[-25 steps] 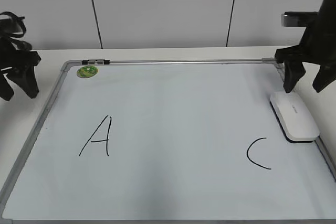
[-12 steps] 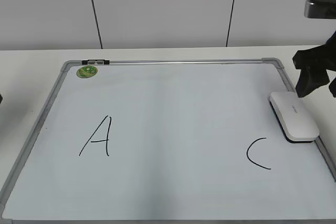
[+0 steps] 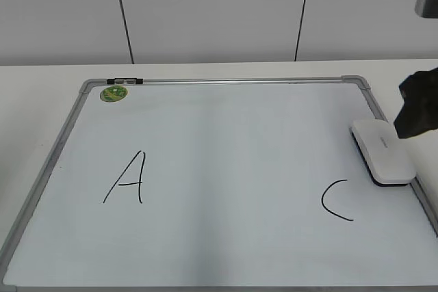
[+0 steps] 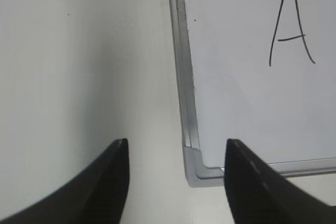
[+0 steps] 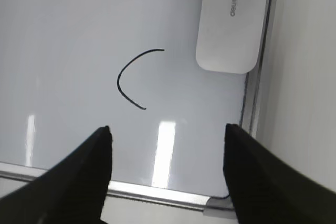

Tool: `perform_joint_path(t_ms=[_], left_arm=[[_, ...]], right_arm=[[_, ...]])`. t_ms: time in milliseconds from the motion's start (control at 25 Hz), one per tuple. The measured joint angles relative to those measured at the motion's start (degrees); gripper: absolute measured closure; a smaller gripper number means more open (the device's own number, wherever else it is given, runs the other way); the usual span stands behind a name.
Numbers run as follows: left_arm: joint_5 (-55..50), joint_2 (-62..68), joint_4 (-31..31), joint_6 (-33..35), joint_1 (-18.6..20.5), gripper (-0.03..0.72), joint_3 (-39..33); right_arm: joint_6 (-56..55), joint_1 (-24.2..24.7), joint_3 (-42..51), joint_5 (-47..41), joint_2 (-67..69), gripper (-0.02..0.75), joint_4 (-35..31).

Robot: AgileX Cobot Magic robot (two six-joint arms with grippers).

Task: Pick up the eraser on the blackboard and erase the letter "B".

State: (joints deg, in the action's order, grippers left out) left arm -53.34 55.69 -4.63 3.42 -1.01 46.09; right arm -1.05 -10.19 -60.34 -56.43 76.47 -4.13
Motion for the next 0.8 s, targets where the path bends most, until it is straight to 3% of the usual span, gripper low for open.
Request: perform_joint_path(t_ms=[280, 560, 800], left_arm=[[-4.57, -14.08, 1.32, 0.00, 0.00, 0.251, -6.35], [-8.98, -24.67, 9.27, -8.63, 0.00, 0.251, -12.81], [-9.77, -27.95, 11.00, -11.42, 0.00, 0.251, -15.30]], right_arm=[[0.00, -0.35, 9.40, -0.15, -11.24, 0.248, -0.12], [0.00, -0.35, 18.56, -0.66, -26.67, 0.248, -0.14], [-0.09, -0.35, 25.77, -1.98, -36.49, 0.248, 2.37]])
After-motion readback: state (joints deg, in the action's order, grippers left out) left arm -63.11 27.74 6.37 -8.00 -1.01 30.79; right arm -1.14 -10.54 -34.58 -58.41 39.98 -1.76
